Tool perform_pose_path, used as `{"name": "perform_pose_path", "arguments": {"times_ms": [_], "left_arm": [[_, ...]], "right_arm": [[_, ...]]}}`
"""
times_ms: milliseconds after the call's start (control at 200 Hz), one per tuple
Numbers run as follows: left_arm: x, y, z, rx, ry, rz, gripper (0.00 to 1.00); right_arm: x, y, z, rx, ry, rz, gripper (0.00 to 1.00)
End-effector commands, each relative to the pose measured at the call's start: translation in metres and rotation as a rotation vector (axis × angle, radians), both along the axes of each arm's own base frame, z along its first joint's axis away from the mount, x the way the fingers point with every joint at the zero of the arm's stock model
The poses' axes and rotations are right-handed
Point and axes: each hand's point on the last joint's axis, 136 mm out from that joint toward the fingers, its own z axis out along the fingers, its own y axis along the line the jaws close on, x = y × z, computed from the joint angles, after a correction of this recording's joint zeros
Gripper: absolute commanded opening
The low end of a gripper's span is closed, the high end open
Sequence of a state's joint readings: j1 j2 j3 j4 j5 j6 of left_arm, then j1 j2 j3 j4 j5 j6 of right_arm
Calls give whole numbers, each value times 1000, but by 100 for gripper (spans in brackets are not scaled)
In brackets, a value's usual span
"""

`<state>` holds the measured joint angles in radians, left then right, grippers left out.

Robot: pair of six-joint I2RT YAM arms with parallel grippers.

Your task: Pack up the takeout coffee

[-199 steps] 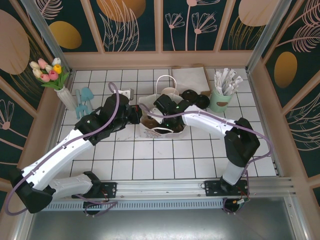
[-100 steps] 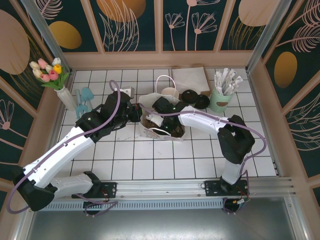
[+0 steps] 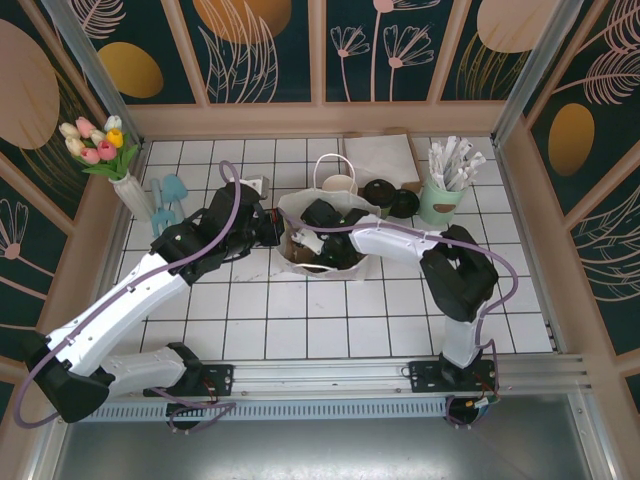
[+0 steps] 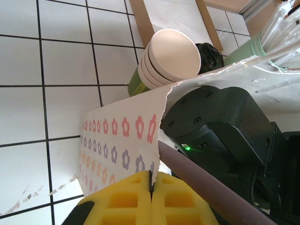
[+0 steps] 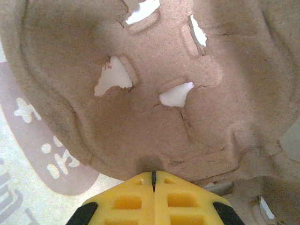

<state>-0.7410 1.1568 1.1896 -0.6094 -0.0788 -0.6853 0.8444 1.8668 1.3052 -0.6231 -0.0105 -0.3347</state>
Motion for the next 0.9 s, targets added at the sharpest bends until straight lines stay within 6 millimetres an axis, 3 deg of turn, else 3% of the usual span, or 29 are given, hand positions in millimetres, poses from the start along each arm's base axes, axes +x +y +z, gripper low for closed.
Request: {"name": "perform_pose_path", "arguments": {"times_ms": [0,120,350,540,621,741,896], "left_arm": [[-1,-10,17,-67,-25,-34,0],[-1,-10,15,-63,-17,-32,0],[1,-10,15,-50,-24,-29,0],[2,-12,15,-46,-21,-35,0],[2,-14,15,-44,-18,-42,0],[3,-14,15,-35,-14,-48,0],[4,-16,15,-30,-18,-53,0]], "right_arm": [[-1,-6,-10,-61,13,-2,0],[-9,3,11,13,36,25,0],[-12,3,36,71,-7,39,0],[4,2,53,126,-156,29,0],[9,-7,46,83,-195,38,0],[5,-22,15,-35,-156,54,0],[1,-22,-3,-57,-113,61,0]]}}
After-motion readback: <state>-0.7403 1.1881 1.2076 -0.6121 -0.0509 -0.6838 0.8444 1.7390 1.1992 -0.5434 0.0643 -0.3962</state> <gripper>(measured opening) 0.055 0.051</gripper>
